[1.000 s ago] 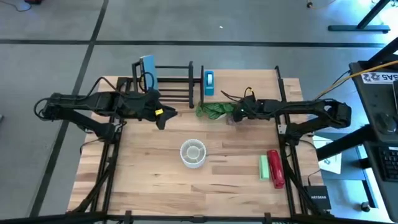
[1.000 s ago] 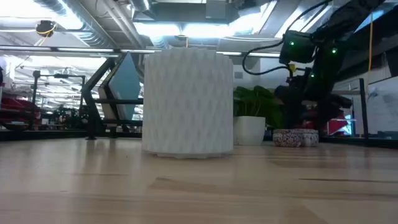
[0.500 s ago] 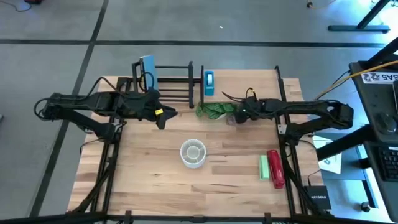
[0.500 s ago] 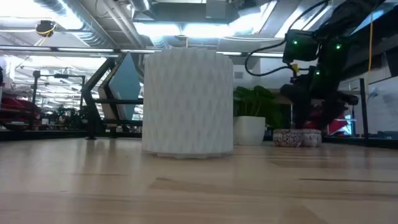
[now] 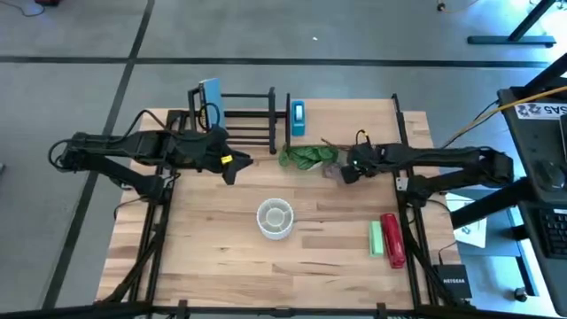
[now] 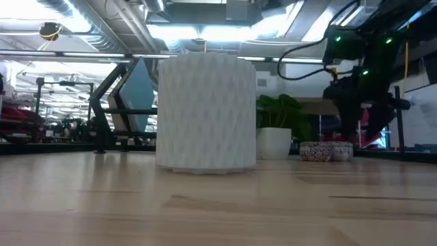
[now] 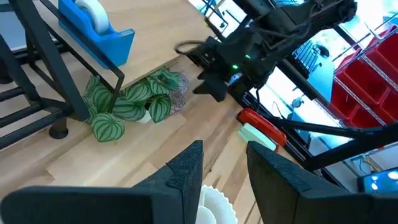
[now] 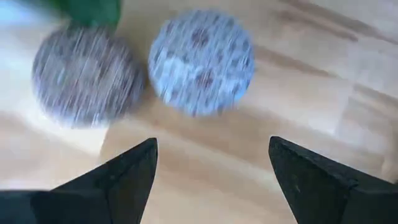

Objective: Stock shelves
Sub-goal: Remove the white patterned scented candle from under the shelf

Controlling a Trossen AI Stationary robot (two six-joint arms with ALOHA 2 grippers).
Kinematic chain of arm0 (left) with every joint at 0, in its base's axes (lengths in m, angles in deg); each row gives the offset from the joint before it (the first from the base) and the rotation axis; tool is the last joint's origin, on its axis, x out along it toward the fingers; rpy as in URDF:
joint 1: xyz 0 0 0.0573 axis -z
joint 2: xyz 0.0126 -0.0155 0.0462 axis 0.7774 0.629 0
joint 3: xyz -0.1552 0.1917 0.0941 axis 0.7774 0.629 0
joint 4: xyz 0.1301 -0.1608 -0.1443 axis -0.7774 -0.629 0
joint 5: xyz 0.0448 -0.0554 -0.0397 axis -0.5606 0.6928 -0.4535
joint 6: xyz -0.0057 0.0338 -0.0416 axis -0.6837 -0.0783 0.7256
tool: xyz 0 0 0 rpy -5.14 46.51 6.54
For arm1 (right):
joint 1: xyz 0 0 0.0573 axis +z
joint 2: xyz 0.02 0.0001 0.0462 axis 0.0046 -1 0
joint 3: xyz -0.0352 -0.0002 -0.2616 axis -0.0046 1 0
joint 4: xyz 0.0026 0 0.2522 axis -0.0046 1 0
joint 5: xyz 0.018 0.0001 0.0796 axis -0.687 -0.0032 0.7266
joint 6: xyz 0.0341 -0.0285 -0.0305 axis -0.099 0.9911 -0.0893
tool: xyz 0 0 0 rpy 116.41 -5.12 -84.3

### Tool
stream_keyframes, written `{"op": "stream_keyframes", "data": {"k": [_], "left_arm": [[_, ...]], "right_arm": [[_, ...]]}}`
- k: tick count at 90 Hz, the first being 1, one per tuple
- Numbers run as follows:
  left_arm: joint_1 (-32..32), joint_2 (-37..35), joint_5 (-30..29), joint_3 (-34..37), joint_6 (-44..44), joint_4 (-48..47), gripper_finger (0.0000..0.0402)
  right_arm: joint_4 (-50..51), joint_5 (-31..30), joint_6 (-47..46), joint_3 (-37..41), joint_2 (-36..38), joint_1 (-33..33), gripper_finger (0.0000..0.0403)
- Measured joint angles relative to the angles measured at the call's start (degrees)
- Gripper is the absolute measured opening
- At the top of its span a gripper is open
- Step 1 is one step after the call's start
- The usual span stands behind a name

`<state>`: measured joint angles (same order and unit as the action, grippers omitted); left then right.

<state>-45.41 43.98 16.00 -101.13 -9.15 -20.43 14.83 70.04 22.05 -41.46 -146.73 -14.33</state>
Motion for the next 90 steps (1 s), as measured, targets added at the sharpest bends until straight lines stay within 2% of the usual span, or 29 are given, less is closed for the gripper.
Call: {"op": "stream_keyframes", "data": {"k": [19,30,39,47,62,78,90], "left_arm": [[0.0,0.0,-0.1,0.0,0.0,0.0,0.0107],[0.0,0.0,-0.1,0.0,0.1,0.0,0.0107],[0.0,0.0,0.0,0.0,0.2,0.0,0.0107],[0.0,0.0,0.6,0.0,1.2,0.0,0.0107],[0.0,0.0,1.1,0.0,1.8,0.0,0.0107],[0.0,0.0,1.2,0.0,3.1,0.0,0.0107],[0.0,0.0,1.2,0.0,3.3,-0.1,0.0107]], "right_arm": [[-2.1,-9.7,-7.8,2.3,2.5,13.3,0.0292],[-11.2,-17.2,-14.2,8.1,2.5,22.1,0.0292],[-17.8,-23.6,-18.9,13.0,2.3,26.8,0.0292],[-18.8,-28.8,-23.2,16.0,1.4,28.0,0.0292],[-21.7,-33.6,-26.7,19.7,-1.2,27.9,0.0292],[-30.9,-35.3,-23.4,21.4,-4.0,27.9,0.0292],[-35.4,-41.8,-18.6,21.4,-6.3,27.9,0.0292]]}}
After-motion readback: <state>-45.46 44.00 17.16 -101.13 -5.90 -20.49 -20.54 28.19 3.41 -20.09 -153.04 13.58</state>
